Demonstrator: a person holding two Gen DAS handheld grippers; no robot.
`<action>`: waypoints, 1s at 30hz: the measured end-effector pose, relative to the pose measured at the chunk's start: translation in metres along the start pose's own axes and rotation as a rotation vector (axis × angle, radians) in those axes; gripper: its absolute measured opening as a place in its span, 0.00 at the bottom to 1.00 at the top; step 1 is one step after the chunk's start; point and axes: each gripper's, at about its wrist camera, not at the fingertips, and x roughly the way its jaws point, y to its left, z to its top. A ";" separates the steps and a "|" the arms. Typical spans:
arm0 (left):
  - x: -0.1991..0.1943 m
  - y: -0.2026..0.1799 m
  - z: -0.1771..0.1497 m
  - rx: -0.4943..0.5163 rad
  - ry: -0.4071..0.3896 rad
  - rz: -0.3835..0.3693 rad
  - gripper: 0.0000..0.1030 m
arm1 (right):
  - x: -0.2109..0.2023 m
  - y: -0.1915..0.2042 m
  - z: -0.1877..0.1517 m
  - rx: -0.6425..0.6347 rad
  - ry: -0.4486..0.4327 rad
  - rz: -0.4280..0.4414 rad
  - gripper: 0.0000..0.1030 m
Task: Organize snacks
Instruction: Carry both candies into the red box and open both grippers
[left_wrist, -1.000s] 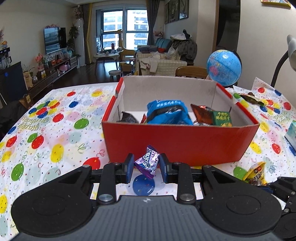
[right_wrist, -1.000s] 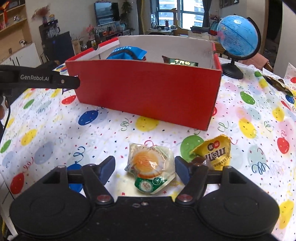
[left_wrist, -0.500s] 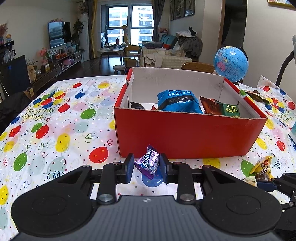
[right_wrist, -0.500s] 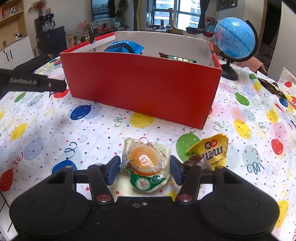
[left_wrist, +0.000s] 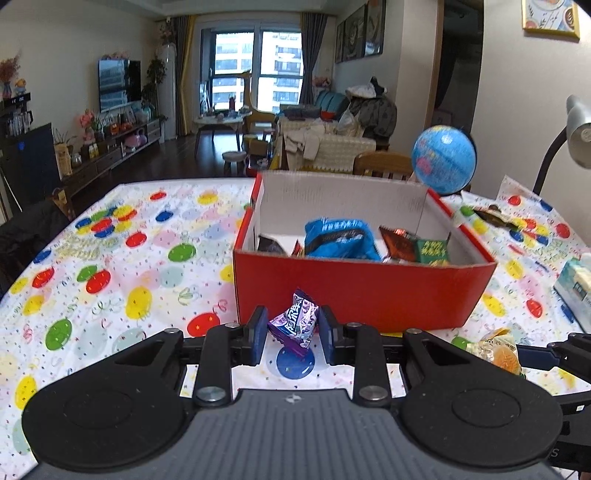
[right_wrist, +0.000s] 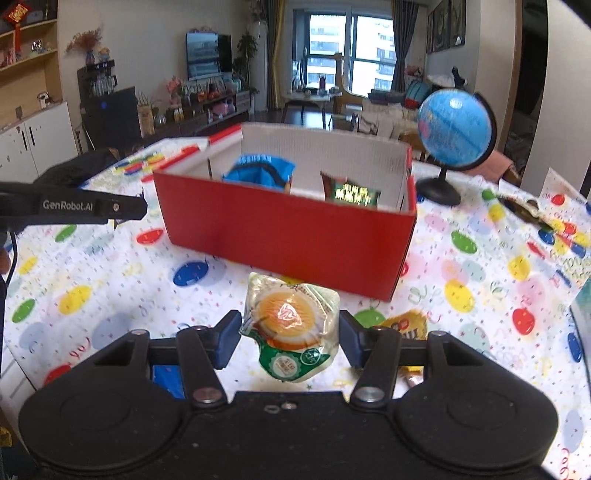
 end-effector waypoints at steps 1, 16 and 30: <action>-0.005 -0.001 0.002 0.001 -0.010 -0.001 0.28 | -0.005 0.000 0.002 0.002 -0.011 -0.001 0.53; -0.031 -0.007 0.043 0.010 -0.085 -0.010 0.28 | -0.039 -0.002 0.049 0.001 -0.142 -0.045 0.53; 0.021 -0.005 0.077 0.041 -0.065 0.026 0.28 | 0.009 -0.026 0.085 0.014 -0.142 -0.109 0.53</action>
